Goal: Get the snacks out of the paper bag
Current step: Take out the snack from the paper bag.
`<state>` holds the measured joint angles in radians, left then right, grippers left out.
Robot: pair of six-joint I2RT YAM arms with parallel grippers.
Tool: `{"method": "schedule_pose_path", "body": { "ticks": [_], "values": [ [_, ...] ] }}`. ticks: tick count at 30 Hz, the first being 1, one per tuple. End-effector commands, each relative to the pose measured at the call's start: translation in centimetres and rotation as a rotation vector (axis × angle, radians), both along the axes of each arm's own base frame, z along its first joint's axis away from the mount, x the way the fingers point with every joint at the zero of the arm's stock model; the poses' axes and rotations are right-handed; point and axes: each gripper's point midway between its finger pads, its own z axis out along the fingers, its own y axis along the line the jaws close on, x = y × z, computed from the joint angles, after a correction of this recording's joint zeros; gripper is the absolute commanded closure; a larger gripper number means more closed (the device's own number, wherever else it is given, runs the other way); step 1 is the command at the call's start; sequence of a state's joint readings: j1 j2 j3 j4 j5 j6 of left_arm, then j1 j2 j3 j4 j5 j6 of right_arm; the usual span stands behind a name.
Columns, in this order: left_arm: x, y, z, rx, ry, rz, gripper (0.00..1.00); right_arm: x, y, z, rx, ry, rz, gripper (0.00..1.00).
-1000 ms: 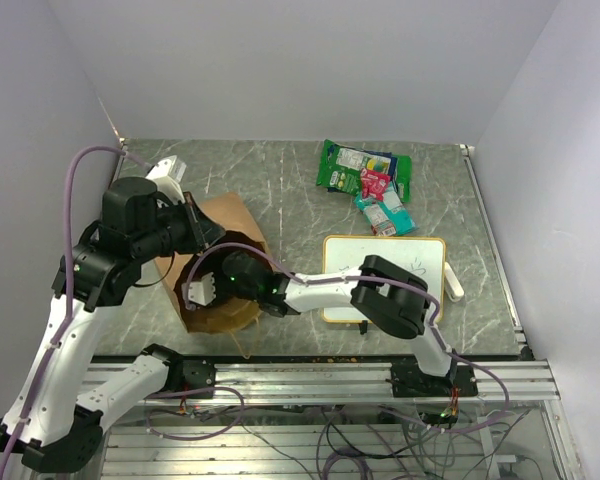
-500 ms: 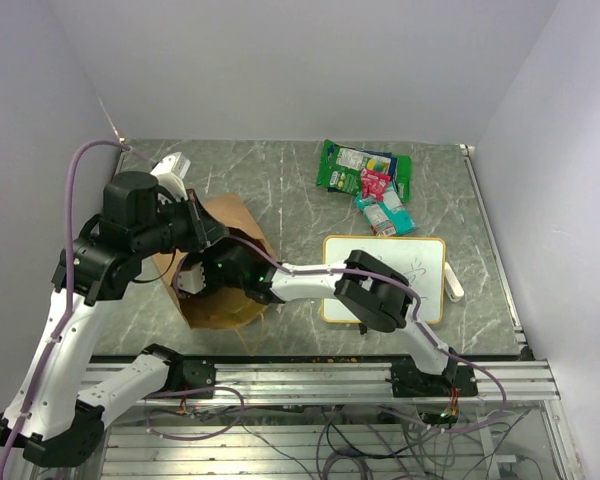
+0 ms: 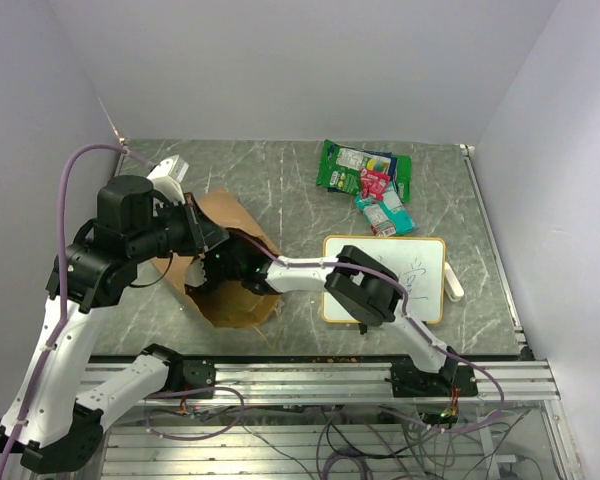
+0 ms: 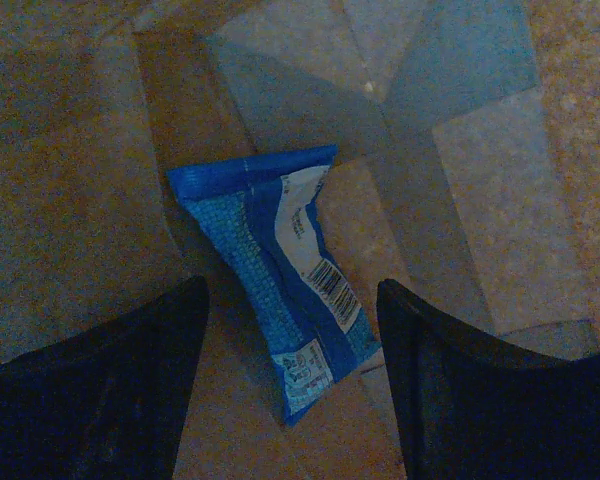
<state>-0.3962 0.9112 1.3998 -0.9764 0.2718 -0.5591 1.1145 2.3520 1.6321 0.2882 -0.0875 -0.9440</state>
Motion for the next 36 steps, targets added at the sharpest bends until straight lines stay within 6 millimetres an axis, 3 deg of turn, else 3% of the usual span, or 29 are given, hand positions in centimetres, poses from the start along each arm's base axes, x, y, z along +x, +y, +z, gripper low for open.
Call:
{"method": "schedule_pose_path", "body": {
  "ticks": [1, 10, 20, 27, 30, 36],
  "values": [
    [-0.7, -0.6, 0.6, -0.034, -0.002, -0.038, 0.93, 0.6, 1.1, -0.6, 0.007, 0.007, 0.009, 0.33],
    [-1.7, 0.0, -0.2, -0.039, 0.03, -0.013, 0.93, 3.0, 2.9, -0.3, 0.042, -0.025, -0.042, 0.43],
    [-2.0, 2.1, -0.8, 0.007, 0.039, 0.098, 0.93, 3.5, 3.0, 2.6, 0.082, -0.038, -0.049, 0.81],
    [-1.4, 2.7, -1.2, 0.002, 0.019, 0.157, 0.93, 2.1, 0.5, 5.5, 0.08, -0.004, -0.068, 0.99],
    [-1.2, 3.1, -1.2, 0.008, 0.009, 0.18, 0.93, 1.0, -1.0, 7.3, 0.106, 0.02, -0.088, 1.0],
    [-1.1, 3.2, -1.8, 0.004, 0.004, 0.191, 0.93, -2.1, -4.3, 8.7, 0.13, 0.124, -0.118, 1.0]
  ]
}}
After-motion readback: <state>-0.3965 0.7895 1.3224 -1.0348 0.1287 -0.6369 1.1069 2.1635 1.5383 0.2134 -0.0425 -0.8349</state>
